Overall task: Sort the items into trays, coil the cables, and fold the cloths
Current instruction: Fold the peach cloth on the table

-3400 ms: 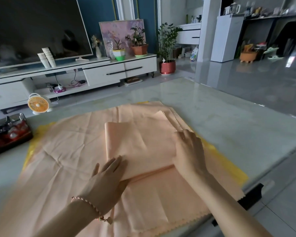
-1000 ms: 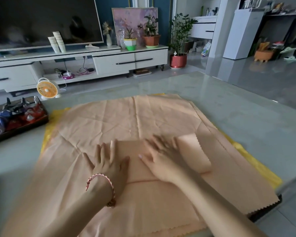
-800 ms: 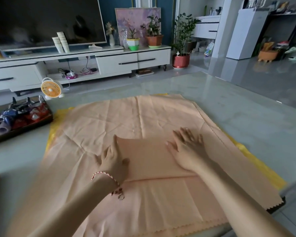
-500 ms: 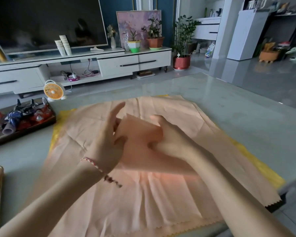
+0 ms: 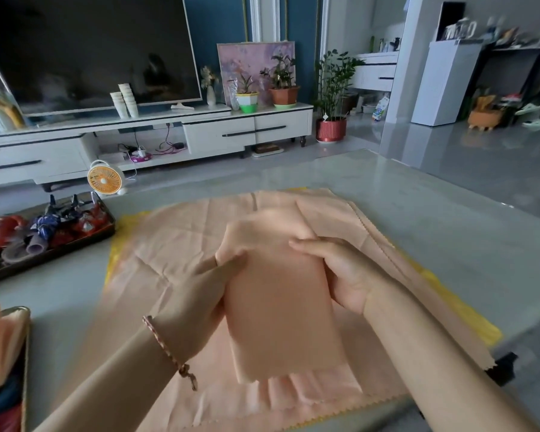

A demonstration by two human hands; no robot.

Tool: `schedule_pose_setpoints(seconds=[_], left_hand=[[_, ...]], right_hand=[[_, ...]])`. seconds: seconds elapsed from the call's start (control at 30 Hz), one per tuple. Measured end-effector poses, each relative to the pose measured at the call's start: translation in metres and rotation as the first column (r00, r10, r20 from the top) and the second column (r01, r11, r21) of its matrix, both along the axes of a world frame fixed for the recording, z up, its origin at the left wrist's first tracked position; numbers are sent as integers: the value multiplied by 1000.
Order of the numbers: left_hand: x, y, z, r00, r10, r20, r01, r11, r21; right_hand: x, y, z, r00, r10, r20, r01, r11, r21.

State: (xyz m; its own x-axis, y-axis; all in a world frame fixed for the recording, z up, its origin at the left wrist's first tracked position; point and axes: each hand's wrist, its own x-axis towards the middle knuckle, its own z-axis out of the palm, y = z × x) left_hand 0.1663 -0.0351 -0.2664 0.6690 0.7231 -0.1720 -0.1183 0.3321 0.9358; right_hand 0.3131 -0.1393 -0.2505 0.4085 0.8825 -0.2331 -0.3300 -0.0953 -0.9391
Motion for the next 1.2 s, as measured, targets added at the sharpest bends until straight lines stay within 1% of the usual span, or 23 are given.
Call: schedule_pose_setpoints(seconds=[0.07,0.13,0.17,0.23,0.3,0.33,0.37,0.4,0.43,0.5,0.53,0.6,0.67,0.7,0.73,0.8,0.83,0.87,0.93,1.0,1.03,1.1,1.2], left_hand=[[-3,2,5,1000,2,16,-3,999,50],[-4,7,7,1000,7,5,-7,998,60],[-5,6,10,1000,-18,7,18,999,49],[-5,1,10,996,-81,30,81,997,22],[-6,-6,5,997,-74,15,74,997,10],[-6,-11,0,999,-42,-9,43,998,51],[-6,-14,-3,999,7,-54,1,988,153],[-6,-15,-6,990,81,-113,-42,949,312],[-7,-14,-8,972,172,-158,-78,877,473],[-10,-13,-7,942,298,-157,-109,709,697],[-11,-11,-6,947,300,-118,-107,636,764],[-15,-10,-5,970,232,-68,-57,492,869],[-19,-11,-4,985,159,-69,10,348,938],[-20,-12,-3,987,136,-82,36,312,950],[-22,-13,0,989,127,-80,36,317,948],[-25,-14,2,991,132,-26,-30,402,915],[-25,-15,2,990,138,3,-69,471,880],[-25,-15,2,989,146,13,-94,563,821],[-26,-14,5,989,146,-6,-110,770,628],[-30,-12,9,996,88,2,-81,907,413],[-32,-12,10,999,42,-2,-39,946,323],[-40,-12,12,998,-54,-10,55,980,189],[-55,-8,14,995,-95,-31,97,991,95]], right_hand=[[0,-8,2,992,122,-10,-122,992,32],[0,-14,2,985,168,44,-169,985,16],[1,-15,0,988,141,63,-142,990,13],[0,-15,-2,997,24,67,-28,998,48],[-3,-13,-2,994,-78,77,72,994,81],[-5,-14,-2,990,-107,96,98,991,88],[-6,-14,-3,985,-125,116,114,989,96],[-9,-14,-3,982,-140,129,127,986,103],[-10,-13,-3,976,-166,139,151,982,113],[-11,-13,-2,959,-239,154,217,965,149],[-11,-12,-1,952,-268,146,244,956,166],[-9,-11,0,951,-294,92,275,945,179],[-9,-11,1,962,-268,48,255,949,186],[-9,-11,2,969,-244,41,232,954,190],[-10,-11,3,976,-217,36,206,960,190],[-10,-11,5,984,-176,29,168,969,179],[-10,-11,5,985,-166,41,156,972,174],[-10,-11,5,985,-163,64,150,974,168],[-11,-11,8,977,-164,136,141,977,161],[-14,-13,8,971,-135,197,105,982,158],[-16,-15,7,971,-111,210,82,986,146],[-21,-17,5,974,-60,217,36,993,113],[-32,-19,0,964,36,264,-48,998,39]])
